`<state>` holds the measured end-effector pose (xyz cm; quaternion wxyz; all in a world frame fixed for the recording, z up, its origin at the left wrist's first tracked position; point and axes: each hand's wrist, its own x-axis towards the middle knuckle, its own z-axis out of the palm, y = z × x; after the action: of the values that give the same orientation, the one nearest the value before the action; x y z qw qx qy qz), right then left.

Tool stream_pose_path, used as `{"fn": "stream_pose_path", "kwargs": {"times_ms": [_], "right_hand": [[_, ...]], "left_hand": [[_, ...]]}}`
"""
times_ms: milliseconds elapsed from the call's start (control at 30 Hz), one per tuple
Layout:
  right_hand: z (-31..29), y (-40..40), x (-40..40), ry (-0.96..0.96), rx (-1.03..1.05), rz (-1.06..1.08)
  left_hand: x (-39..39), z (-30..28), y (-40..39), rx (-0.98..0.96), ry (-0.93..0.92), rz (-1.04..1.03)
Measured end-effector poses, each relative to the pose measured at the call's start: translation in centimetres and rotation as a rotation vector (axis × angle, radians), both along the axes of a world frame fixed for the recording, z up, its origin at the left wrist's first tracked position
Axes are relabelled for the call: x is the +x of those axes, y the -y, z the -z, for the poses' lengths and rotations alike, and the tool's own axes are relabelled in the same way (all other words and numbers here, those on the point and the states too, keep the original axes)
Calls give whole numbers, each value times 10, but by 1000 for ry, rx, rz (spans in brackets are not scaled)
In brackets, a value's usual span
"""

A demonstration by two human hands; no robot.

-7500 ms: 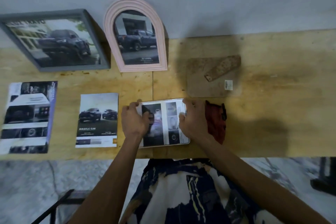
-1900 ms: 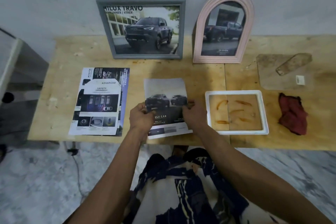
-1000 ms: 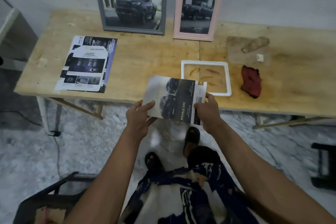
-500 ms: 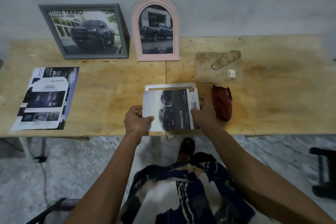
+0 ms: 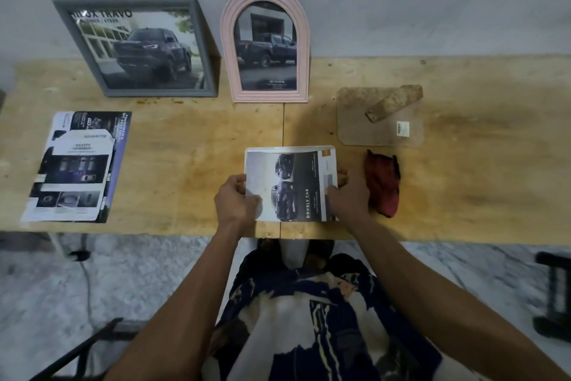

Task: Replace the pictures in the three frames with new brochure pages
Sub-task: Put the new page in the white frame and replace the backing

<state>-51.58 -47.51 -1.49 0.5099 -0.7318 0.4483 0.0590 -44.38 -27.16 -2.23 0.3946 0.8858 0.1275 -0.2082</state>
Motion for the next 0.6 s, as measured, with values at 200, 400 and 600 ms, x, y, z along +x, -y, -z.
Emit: {"fn": "stream_pose_path", "kwargs": {"times_ms": [200,400,600], "right_hand": [[6,2,9,-15,-52,-15],[12,-1,12,-48,-173,-107],[22,-1,9,-58,-196,-140]], "left_hand": [[11,4,-1,29,-3,65],[16,9,-4,140,10,192],[17,10,-4,151,42,221]]}}
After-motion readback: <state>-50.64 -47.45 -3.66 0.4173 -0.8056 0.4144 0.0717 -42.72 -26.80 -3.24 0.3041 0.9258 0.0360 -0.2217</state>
